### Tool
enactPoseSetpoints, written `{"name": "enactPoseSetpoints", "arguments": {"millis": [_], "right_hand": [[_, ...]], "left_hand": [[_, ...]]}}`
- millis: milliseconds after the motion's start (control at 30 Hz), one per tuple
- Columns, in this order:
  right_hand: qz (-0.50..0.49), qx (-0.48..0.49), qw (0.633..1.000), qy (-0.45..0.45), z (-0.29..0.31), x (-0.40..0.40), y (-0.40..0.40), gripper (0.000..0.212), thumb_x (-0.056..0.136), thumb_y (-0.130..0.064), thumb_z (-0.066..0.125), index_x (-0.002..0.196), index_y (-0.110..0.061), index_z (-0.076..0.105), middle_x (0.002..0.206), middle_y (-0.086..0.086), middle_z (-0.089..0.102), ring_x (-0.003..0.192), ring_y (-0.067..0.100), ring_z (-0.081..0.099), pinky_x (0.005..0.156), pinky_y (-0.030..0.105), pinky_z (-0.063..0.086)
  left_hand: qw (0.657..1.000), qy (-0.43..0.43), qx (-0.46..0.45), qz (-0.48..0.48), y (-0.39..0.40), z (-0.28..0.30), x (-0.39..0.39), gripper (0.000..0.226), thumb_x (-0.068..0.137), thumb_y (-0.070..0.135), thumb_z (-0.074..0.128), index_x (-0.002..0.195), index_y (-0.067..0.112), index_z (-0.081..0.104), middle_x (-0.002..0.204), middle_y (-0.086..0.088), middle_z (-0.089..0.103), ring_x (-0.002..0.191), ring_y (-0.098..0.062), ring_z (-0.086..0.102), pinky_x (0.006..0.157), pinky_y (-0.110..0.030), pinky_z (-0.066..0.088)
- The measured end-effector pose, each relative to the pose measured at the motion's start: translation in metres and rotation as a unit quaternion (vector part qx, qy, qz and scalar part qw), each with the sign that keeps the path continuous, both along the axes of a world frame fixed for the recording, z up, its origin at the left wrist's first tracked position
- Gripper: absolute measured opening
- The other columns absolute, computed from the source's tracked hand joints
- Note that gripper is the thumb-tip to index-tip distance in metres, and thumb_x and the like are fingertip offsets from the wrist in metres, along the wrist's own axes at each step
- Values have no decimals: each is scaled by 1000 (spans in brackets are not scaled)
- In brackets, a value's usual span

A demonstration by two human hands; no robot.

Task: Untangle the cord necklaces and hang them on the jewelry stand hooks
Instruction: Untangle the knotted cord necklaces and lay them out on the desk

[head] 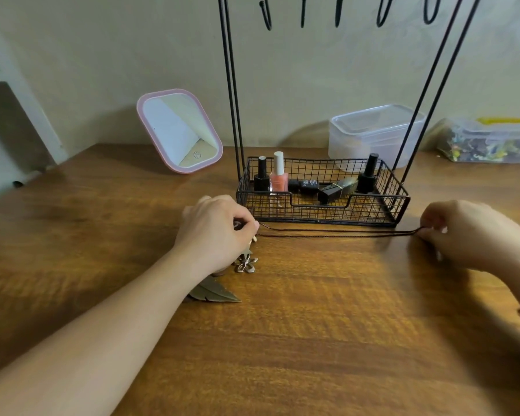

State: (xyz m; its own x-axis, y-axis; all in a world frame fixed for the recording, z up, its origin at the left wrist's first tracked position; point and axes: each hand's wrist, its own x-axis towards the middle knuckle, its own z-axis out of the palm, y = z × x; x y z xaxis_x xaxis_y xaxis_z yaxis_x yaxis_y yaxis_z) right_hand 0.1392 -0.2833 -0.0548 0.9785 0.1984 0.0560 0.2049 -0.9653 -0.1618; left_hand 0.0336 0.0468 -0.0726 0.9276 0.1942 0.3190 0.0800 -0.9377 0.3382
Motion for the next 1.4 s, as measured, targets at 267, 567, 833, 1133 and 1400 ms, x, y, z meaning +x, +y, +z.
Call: {"name": "enactPoseSetpoints", "arguments": {"millis": [267,567,833,1133,1400], "right_hand": [[116,2,987,-108,13,-47,46,6,87,-45,63,87,-38,63,79,-17,62,72,14,58,52,22,36],[306,86,947,-41,-2,-77,85,32,87,-53,56,112,-37,68,102,-21,59,101,3,51,86,30,53],[449,-20,893,-24,-17,-103,119,67,91,-78,23,150,-47,22,145,-16,32,129,9,30,104,33,35],[359,77,930,19,-2,-87,101,20,85,-52,66,85,-44,48,85,-20,53,77,-3,51,63,13,42],[408,182,889,104,14,-64,52,12,92,-46,55,90,-43,66,94,-12,65,88,8,64,73,19,49]], "left_hand": [[962,249,3,-110,34,45,-19,40,84,53,68,121,41,58,115,22,55,104,-1,55,91,-30,50],[937,304,13,-169,39,57,-29,26,87,22,68,97,45,61,97,21,62,78,6,59,61,-17,46],[923,281,-41,-262,33,68,-36,30,89,11,62,98,40,60,85,36,57,73,8,55,62,-10,41],[921,255,-126,-265,49,71,-38,26,78,7,55,87,31,61,85,11,61,75,-6,54,68,-19,44],[923,279,-138,-227,49,68,-36,38,78,-15,48,80,22,60,78,9,59,72,-4,53,66,-21,46]]}}
